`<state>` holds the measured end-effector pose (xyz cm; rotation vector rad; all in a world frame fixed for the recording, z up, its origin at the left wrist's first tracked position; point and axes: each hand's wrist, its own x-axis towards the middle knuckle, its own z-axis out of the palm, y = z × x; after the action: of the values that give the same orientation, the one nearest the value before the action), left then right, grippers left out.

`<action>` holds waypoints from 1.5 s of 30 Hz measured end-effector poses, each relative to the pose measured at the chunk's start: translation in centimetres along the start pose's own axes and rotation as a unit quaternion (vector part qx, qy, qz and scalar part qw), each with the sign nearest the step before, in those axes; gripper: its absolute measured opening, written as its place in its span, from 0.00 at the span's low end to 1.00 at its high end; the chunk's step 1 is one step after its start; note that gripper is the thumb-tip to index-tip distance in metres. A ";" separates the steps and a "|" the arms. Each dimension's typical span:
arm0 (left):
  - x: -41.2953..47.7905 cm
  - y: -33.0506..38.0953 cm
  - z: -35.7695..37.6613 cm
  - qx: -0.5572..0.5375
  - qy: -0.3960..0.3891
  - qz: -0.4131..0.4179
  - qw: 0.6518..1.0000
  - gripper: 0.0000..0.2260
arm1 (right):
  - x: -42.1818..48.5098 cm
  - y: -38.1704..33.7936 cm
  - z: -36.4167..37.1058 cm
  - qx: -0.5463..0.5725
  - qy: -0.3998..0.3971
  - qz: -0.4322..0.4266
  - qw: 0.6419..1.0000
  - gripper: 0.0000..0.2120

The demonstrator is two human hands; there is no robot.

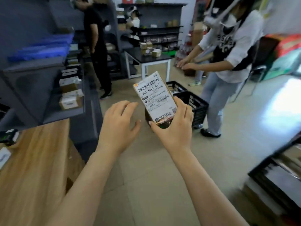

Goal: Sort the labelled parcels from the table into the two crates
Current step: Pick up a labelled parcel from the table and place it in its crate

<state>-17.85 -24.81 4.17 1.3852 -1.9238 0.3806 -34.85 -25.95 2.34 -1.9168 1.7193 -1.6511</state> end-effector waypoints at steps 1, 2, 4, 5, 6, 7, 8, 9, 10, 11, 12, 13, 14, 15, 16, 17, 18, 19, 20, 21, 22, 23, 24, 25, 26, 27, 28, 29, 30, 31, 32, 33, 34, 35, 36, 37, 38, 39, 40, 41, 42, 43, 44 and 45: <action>0.5 2.3 1.5 -0.022 -0.007 0.010 1.000 0.20 | 0.1 1.8 -2.2 -0.017 0.008 0.016 1.000 0.46; 0.9 4.8 3.0 -0.045 -0.015 0.018 0.999 0.21 | 0.1 3.7 -4.6 -0.034 0.012 0.033 0.999 0.46; 1.5 10.0 5.8 -0.088 -0.026 0.034 0.995 0.21 | 0.0 7.4 -9.4 -0.066 0.033 0.053 0.996 0.46; 1.8 12.7 7.1 -0.105 -0.030 0.047 0.993 0.21 | -0.1 9.2 -11.9 -0.082 0.049 0.060 0.994 0.45; 2.0 15.3 8.3 -0.120 -0.034 0.061 0.990 0.21 | -0.2 10.8 -14.2 -0.100 0.061 0.069 0.991 0.45; 2.2 17.8 9.5 -0.135 -0.039 0.075 0.987 0.21 | -0.3 12.3 -16.5 -0.118 0.070 0.080 0.987 0.45; 2.3 20.3 10.6 -0.150 -0.043 0.089 0.984 0.20 | -0.5 13.7 -18.7 -0.134 0.078 0.091 0.984 0.45; 2.4 22.7 11.6 -0.163 -0.048 0.102 0.980 0.20 | -0.7 15.1 -20.8 -0.146 0.087 0.100 0.980 0.45; 2.5 25.1 12.5 -0.178 -0.054 0.113 0.976 0.21 | -1.0 16.4 -22.9 -0.156 0.097 0.105 0.977 0.45; 2.5 27.4 13.4 -0.193 -0.060 0.123 0.972 0.21 | -1.3 17.5 -24.9 -0.165 0.109 0.110 0.974 0.45; 2.4 29.6 14.2 -0.207 -0.065 0.133 0.967 0.21 | -1.6 18.6 -26.8 -0.174 0.119 0.119 0.970 0.45; 2.4 31.8 15.1 -0.220 -0.069 0.143 0.962 0.21 | -2.0 19.7 -28.7 -0.184 0.128 0.130 0.966 0.45; 2.3 34.0 15.8 -0.232 -0.072 0.154 0.958 0.21 | -2.5 20.8 -30.6 -0.195 0.137 0.139 0.961 0.46; 2.3 36.2 16.6 -0.245 -0.074 0.164 0.953 0.21 | -3.0 21.9 -32.4 -0.206 0.150 0.143 0.956 0.46; 2.3 38.4 17.3 -0.258 -0.077 0.176 0.947 0.21 | -3.6 23.0 -34.2 -0.215 0.163 0.147 0.952 0.46; 2.2 40.3 18.0 -0.269 -0.082 0.189 0.941 0.20 | -4.1 23.9 -35.9 -0.224 0.176 0.150 0.947 0.46; 2.2 42.2 18.6 -0.278 -0.089 0.200 0.935 0.20 | -4.6 24.8 -37.4 -0.234 0.187 0.158 0.941 0.45; 2.1 44.0 19.2 -0.288 -0.099 0.212 0.929 0.20 | -5.1 25.5 -39.0 -0.244 0.196 0.168 0.935 0.45; 2.1 45.6 19.8 -0.296 -0.109 0.222 0.922 0.20 | -5.5 26.2 -40.4 -0.253 0.203 0.179 0.929 0.44; 2.1 47.1 20.4 -0.304 -0.119 0.232 0.916 0.21 | -5.8 26.7 -41.7 -0.263 0.210 0.187 0.923 0.44; 2.2 48.6 20.9 -0.311 -0.129 0.242 0.910 0.21 | -6.0 27.3 -42.9 -0.274 0.219 0.193 0.916 0.44; 2.3 50.0 21.5 -0.318 -0.137 0.250 0.904 0.21 | -6.1 28.0 -43.9 -0.285 0.228 0.200 0.909 0.44; 2.4 51.3 22.1 -0.325 -0.145 0.257 0.898 0.21 | -6.3 28.5 -44.9 -0.293 0.235 0.209 0.903 0.44; 2.6 52.6 22.6 -0.331 -0.151 0.266 0.893 0.22 | -6.4 29.1 -45.8 -0.301 0.242 0.220 0.896 0.44; 2.8 53.9 23.3 -0.337 -0.156 0.276 0.886 0.22 | -6.5 29.8 -46.6 -0.307 0.249 0.230 0.889 0.44; 3.0 55.1 23.9 -0.341 -0.161 0.286 0.881 0.22 | -6.6 30.5 -47.4 -0.312 0.256 0.239 0.883 0.44; 3.3 56.4 24.5 -0.347 -0.165 0.294 0.875 0.22 | -6.6 31.1 -48.1 -0.316 0.264 0.246 0.878 0.44; 3.6 57.6 25.2 -0.353 -0.169 0.300 0.870 0.23 | -6.5 31.8 -48.8 -0.321 0.273 0.250 0.871 0.44; 4.0 58.9 25.9 -0.360 -0.171 0.309 0.864 0.23 | -6.3 32.4 -49.5 -0.328 0.283 0.254 0.865 0.44; 4.5 60.1 26.6 -0.367 -0.169 0.319 0.857 0.23 | -6.0 33.1 -50.2 -0.337 0.291 0.258 0.857 0.44; 5.0 61.3 27.4 -0.373 -0.165 0.332 0.851 0.23 | -5.5 33.8 -50.9 -0.346 0.299 0.262 0.849 0.44; 5.7 62.5 28.2 -0.379 -0.159 0.345 0.844 0.22 | -4.9 34.6 -51.6 -0.356 0.309 0.264 0.842 0.44; 6.5 63.6 29.0 -0.384 -0.154 0.356 0.838 0.22 | -4.2 35.4 -52.2 -0.362 0.319 0.264 0.835 0.44; 7.3 64.7 29.9 -0.391 -0.149 0.366 0.831 0.22 | -3.6 36.3 -52.9 -0.366 0.330 0.266 0.828 0.44; 8.2 65.8 30.9 -0.398 -0.145 0.375 0.825 0.22 | -2.8 37.2 -53.4 -0.368 0.339 0.270 0.822 0.45; 9.2 66.8 31.8 -0.404 -0.143 0.383 0.818 0.22 | -2.1 38.0 -53.9 -0.370 0.346 0.276 0.816 0.45; 10.1 67.8 32.7 -0.409 -0.142 0.391 0.812 0.22 | -1.3 38.8 -54.4 -0.372 0.352 0.283 0.811 0.46; 11.0 68.7 33.5 -0.413 -0.145 0.397 0.807 0.22 | -0.6 39.5 -54.8 -0.375 0.356 0.289 0.806 0.46; 11.8 69.7 34.3 -0.417 -0.150 0.402 0.801 0.22 | 0.1 40.2 -55.2 -0.379 0.359 0.295 0.800 0.46; 12.5 70.6 35.1 -0.420 -0.155 0.407 0.796 0.22 | 0.7 41.0 -55.6 -0.381 0.363 0.301 0.795 0.46; 13.2 71.6 35.9 -0.423 -0.159 0.414 0.790 0.22 | 1.3 41.7 -56.0 -0.381 0.370 0.305 0.791 0.46; 13.7 72.5 36.7 -0.426 -0.162 0.421 0.784 0.22 | 1.7 42.5 -56.3 -0.381 0.378 0.307 0.786 0.45; 14.2 73.5 37.5 -0.429 -0.166 0.427 0.778 0.22 | 2.0 43.2 -56.7 -0.382 0.385 0.309 0.782 0.45; 14.5 74.4 38.2 -0.432 -0.171 0.432 0.773 0.22 | 2.3 43.9 -57.0 -0.385 0.389 0.313 0.776 0.44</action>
<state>-102.52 -30.13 0.30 -0.1005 -2.4583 -0.3785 -105.38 -12.11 -1.45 -0.4392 3.2451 -1.6441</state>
